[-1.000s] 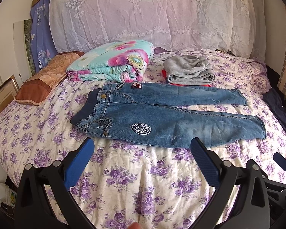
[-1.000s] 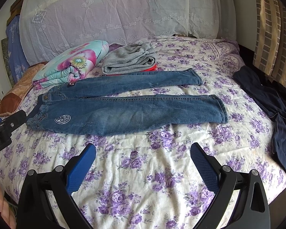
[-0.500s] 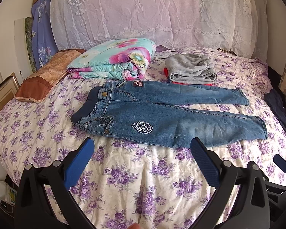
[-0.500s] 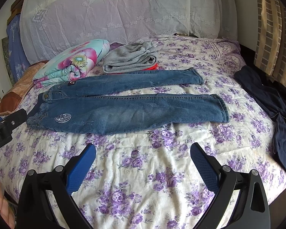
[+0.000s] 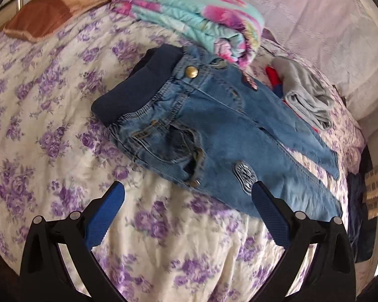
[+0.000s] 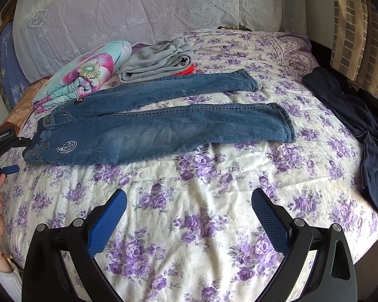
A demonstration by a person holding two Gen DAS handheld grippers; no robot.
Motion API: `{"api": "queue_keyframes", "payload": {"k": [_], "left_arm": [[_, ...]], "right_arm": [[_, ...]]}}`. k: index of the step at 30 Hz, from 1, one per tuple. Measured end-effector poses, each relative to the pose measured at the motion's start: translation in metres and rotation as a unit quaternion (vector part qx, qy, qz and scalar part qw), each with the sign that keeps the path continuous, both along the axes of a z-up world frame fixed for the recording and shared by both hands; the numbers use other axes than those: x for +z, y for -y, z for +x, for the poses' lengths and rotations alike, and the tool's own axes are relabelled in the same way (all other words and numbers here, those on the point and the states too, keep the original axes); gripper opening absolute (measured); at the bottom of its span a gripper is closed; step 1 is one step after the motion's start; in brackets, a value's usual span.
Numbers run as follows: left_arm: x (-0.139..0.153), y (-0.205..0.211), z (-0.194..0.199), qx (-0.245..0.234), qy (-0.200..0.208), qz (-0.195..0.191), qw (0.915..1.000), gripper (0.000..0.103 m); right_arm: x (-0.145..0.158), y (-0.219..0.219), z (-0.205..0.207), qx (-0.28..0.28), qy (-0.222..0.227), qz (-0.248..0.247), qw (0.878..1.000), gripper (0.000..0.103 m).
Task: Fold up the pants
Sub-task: 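Grasp the jeans waistband with the left tool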
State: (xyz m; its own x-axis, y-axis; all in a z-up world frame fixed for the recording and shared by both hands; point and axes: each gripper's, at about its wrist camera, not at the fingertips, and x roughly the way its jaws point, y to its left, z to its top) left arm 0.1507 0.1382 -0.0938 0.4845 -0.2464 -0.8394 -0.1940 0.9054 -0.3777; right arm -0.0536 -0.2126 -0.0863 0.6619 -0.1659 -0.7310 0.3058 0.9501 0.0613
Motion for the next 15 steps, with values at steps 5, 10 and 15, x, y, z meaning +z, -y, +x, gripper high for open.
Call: {"api": "queue_keyframes", "payload": {"k": [5,10,15], "left_arm": [[-0.031,-0.021,0.034,0.026,-0.041,-0.064,0.9968,0.096],[-0.045,-0.025,0.041,0.023,-0.049,-0.092,0.9943,0.025],[-0.04,-0.024,0.027,0.026,0.001,-0.096,0.995,0.022]], "right_arm": [[-0.014,0.025,-0.004,-0.019,-0.031,0.007,0.999,0.099],[-0.03,0.063,-0.015,-0.053,-0.063,0.027,0.996,0.1],[-0.036,0.105,-0.01,-0.059,-0.067,0.088,0.992,0.1]]}}
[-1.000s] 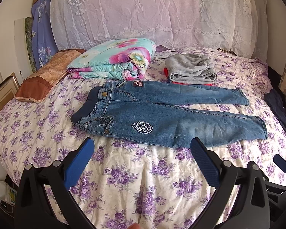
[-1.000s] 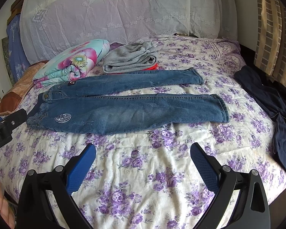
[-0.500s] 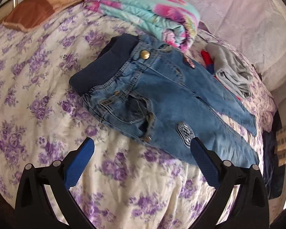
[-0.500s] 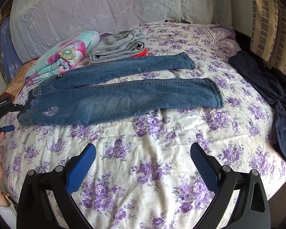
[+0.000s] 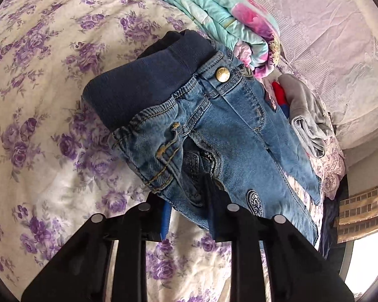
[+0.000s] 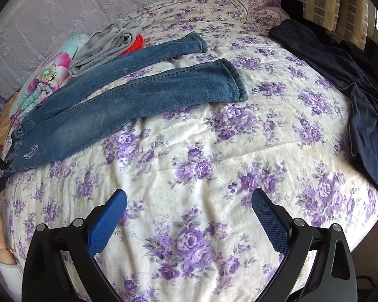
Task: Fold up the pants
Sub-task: 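Grasp the jeans waistband with the left tool, then grasp the jeans leg hems with the right tool while the left tool holds the waistband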
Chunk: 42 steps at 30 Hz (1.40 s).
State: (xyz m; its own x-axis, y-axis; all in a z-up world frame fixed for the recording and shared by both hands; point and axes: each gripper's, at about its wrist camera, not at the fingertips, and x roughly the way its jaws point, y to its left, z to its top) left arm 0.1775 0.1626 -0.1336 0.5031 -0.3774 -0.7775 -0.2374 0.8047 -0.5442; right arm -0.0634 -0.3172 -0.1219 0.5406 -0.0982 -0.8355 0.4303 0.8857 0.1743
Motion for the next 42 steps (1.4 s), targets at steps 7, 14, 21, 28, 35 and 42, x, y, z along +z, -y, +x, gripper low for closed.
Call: {"api": "queue_keyframes", "payload": {"k": [7,14,21,28,35,42], "left_arm": [[-0.008,0.005,-0.002,-0.013,0.028,0.043,0.9986,0.026],[-0.018,-0.006,0.001,-0.025,0.032,0.013,0.9991,0.029],[-0.02,-0.004,0.0,-0.025,0.033,0.018,0.999,0.027],[0.003,-0.01,-0.037,-0.016,0.059,0.027,0.9977,0.012],[0.018,-0.017,-0.084,-0.021,0.067,0.031,0.997,0.008],[-0.011,-0.002,-0.087,-0.04,0.022,0.085,0.9953,0.012]], "right_arm": [[-0.019,0.058,0.061,-0.014,-0.011,0.131,0.991,0.099],[-0.051,0.081,0.111,-0.061,0.019,0.246,0.967,0.099],[-0.073,0.098,0.136,-0.094,0.069,0.316,0.942,0.006],[-0.014,0.083,0.088,-0.047,0.112,0.278,0.953,0.006],[-0.011,0.084,0.02,-0.035,0.118,0.273,0.954,0.006],[-0.072,0.088,0.018,-0.069,0.055,0.273,0.958,0.008]]}}
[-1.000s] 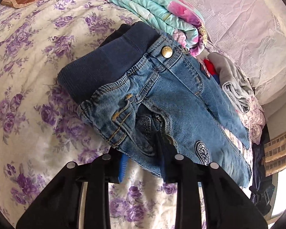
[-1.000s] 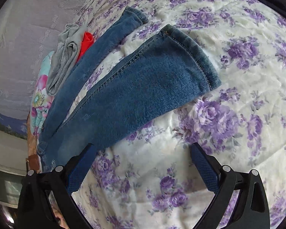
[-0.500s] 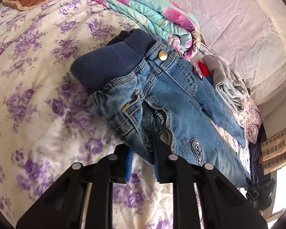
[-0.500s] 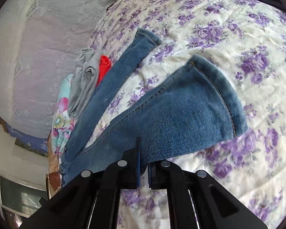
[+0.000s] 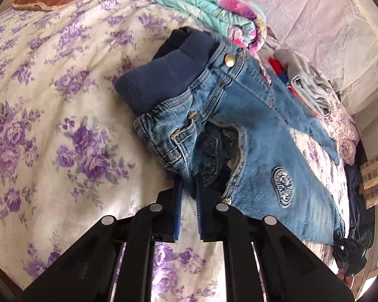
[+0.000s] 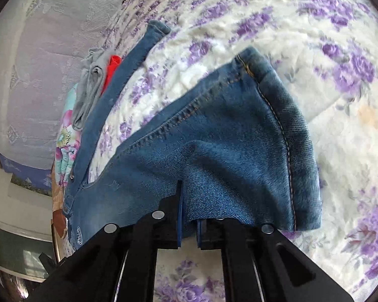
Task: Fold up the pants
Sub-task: 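Grasp the jeans leg hems with the right tool while the left tool holds the waistband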
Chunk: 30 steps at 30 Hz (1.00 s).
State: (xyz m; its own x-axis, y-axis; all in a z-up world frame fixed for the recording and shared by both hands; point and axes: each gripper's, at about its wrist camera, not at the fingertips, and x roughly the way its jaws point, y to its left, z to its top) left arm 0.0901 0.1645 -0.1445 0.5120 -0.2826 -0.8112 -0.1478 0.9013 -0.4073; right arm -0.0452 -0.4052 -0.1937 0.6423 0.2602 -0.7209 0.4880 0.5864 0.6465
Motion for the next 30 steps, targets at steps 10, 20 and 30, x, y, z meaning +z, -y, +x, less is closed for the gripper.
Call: {"api": "queue_keyframes", "payload": {"k": [10,20,30], "left_arm": [[0.096,-0.011,-0.028,-0.008,0.083,0.062,0.9946,0.049],[0.076,0.052,0.147,-0.115,0.001,0.074,0.9906,0.05],[0.02,0.065,0.172,-0.125,-0.016,0.099,0.987,0.049]], "right_arm": [[0.065,-0.023,-0.048,-0.006,-0.006,-0.161,0.987,0.068],[0.104,-0.014,0.019,0.063,0.027,-0.136,0.988,0.071],[0.067,0.066,0.235,0.035,-0.065,-0.087,0.994,0.071]]}}
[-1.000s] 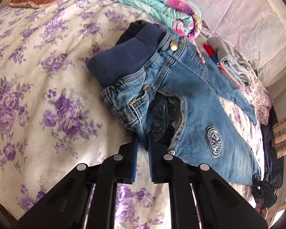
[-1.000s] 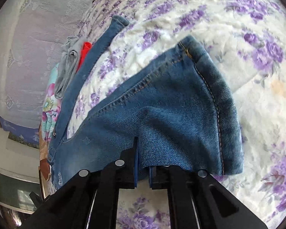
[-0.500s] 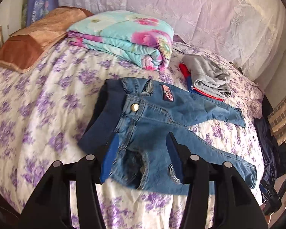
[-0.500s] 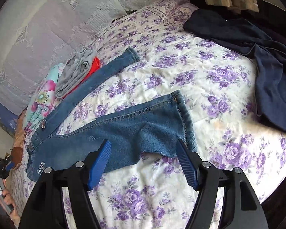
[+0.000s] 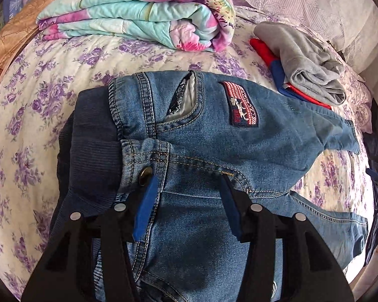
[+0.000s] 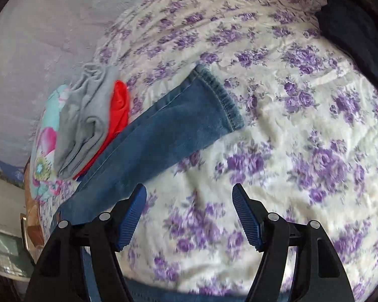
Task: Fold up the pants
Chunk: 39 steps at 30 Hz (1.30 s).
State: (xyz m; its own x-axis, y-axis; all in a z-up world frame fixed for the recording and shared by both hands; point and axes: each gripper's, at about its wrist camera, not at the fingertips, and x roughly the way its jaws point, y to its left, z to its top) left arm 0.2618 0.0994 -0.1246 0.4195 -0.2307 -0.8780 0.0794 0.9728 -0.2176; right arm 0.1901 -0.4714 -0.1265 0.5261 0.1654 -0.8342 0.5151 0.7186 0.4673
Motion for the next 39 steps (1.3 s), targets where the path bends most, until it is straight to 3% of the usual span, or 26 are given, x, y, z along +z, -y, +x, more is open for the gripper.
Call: {"api": "queue_keyframes", "payload": {"k": [4,5,6,7,9,13,15,17,18,19,21,23,24,28,32,35,39], "left_arm": [[0.0,-0.01,0.002,-0.002,-0.005,-0.028,0.9996,0.049],[0.0,-0.01,0.003,-0.002,-0.006,-0.03,0.9995,0.049],[-0.001,-0.009,0.003,-0.002,-0.005,-0.028,0.9996,0.05],[-0.001,-0.008,0.003,-0.003,-0.004,-0.024,0.9997,0.05],[0.0,-0.005,0.001,-0.002,-0.003,-0.017,0.9998,0.05],[0.001,-0.003,0.0,-0.004,0.0,-0.013,0.9999,0.05],[0.0,-0.002,0.001,-0.005,0.0,-0.008,1.0,0.05],[0.0,0.001,0.002,-0.005,-0.001,0.0,1.0,0.05],[0.0,0.003,0.003,-0.006,-0.001,0.004,1.0,0.052],[0.0,0.004,0.003,-0.008,-0.002,0.007,0.9999,0.054],[0.002,0.006,0.001,-0.014,-0.007,0.017,0.9997,0.054],[0.008,0.0,-0.004,-0.024,-0.03,0.002,0.9993,0.054],[0.014,-0.005,-0.007,-0.028,-0.033,-0.008,0.9991,0.054],[0.049,-0.037,-0.008,-0.005,-0.008,0.018,0.9998,0.056],[0.073,-0.056,0.035,-0.004,-0.008,0.046,0.9989,0.081],[0.072,-0.055,0.081,-0.022,-0.024,0.064,0.9974,0.081],[0.056,-0.047,0.127,-0.066,-0.05,0.056,0.995,0.081]], "right_arm": [[-0.031,0.027,0.033,-0.037,0.021,0.056,0.998,0.07],[-0.037,0.029,0.039,-0.038,0.026,0.073,0.996,0.061],[-0.044,0.032,0.043,-0.042,0.028,0.084,0.995,0.045],[-0.048,0.033,0.046,-0.045,0.023,0.082,0.995,0.009],[-0.045,0.033,0.044,-0.046,0.03,0.078,0.995,0.009],[-0.007,0.034,0.019,-0.053,0.055,0.035,0.996,0.009],[-0.014,0.034,0.008,-0.056,0.028,0.033,0.997,0.009],[-0.042,0.031,0.01,-0.049,-0.023,0.014,0.998,0.009],[-0.059,0.03,0.012,-0.05,-0.027,0.019,0.998,0.009],[-0.058,0.029,0.009,-0.055,-0.002,0.003,0.998,0.01],[-0.051,0.017,0.014,-0.026,-0.025,-0.042,0.998,0.015],[-0.039,0.009,0.01,-0.011,-0.055,-0.068,0.996,0.049],[-0.031,0.005,0.004,-0.01,-0.061,-0.082,0.995,0.056],[0.012,-0.027,-0.025,0.003,-0.049,-0.198,0.979,0.059],[0.036,-0.097,-0.014,0.121,0.001,-0.154,0.981,0.06],[0.041,-0.174,0.02,0.236,0.025,-0.127,0.963,0.06],[0.033,-0.255,0.068,0.312,0.036,-0.131,0.94,0.06]]}}
